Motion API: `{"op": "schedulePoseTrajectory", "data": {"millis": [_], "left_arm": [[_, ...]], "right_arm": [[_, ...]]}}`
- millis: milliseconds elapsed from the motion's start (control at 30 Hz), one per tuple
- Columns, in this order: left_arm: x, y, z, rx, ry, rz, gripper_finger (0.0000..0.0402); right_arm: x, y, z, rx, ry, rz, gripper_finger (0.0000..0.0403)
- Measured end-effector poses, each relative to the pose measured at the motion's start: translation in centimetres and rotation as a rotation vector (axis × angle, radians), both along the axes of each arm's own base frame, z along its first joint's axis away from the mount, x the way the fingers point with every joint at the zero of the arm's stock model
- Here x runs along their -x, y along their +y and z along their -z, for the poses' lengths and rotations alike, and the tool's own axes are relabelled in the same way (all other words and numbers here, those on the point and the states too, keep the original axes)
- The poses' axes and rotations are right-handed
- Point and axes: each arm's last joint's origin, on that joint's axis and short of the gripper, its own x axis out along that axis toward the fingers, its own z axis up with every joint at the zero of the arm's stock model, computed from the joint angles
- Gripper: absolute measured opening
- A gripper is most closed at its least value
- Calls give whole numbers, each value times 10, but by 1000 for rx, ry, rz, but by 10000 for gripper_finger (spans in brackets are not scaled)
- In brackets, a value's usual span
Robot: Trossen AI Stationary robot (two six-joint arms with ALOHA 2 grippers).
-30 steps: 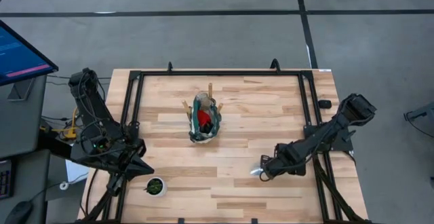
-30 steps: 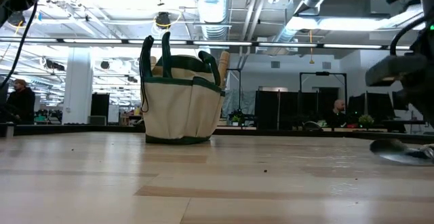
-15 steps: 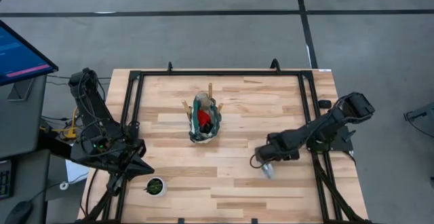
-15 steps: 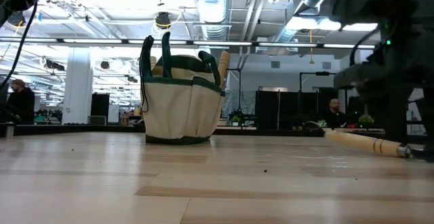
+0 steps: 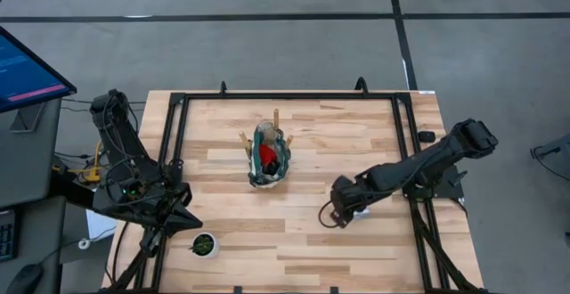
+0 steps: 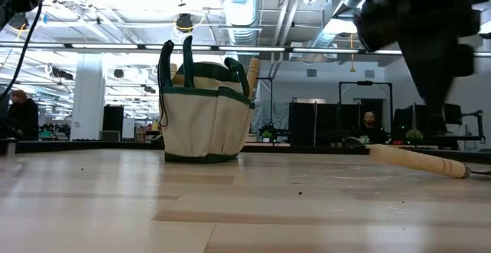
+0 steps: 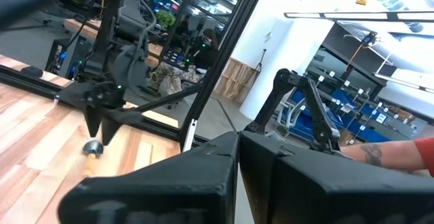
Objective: Pick & Place Garden tools in Gardening bag
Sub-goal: Put the brown trowel into the green gardening bag
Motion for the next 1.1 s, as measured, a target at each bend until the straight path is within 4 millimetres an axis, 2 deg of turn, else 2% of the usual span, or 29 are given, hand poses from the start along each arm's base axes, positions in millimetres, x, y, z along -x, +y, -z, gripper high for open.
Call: {"op": "schedulePoseTrajectory", "data": {"millis": [167, 267, 367, 533, 733, 867, 1100], "left_arm": [[0, 0, 0, 0, 1, -5, 3], [0, 0, 0, 0, 1, -7, 3], [0, 0, 0, 2, 3, -14, 3], [0, 1, 0, 5, 3, -15, 3], [0, 1, 0, 6, 5, -22, 3], [0, 1, 0, 8, 9, -42, 3], [0, 1, 0, 7, 9, -45, 3]], "right_arm": [[-20, 8, 4, 104, -60, -327, 228], [-31, 13, 14, 127, -48, -523, 228], [-35, 19, 25, 132, -11, -693, 228], [-30, 36, 46, 150, 72, -895, 228], [-26, 51, 62, 171, 111, -965, 228], [-29, 55, 60, 186, 51, -962, 228], [-41, 51, 47, 237, -27, -926, 228]]}}
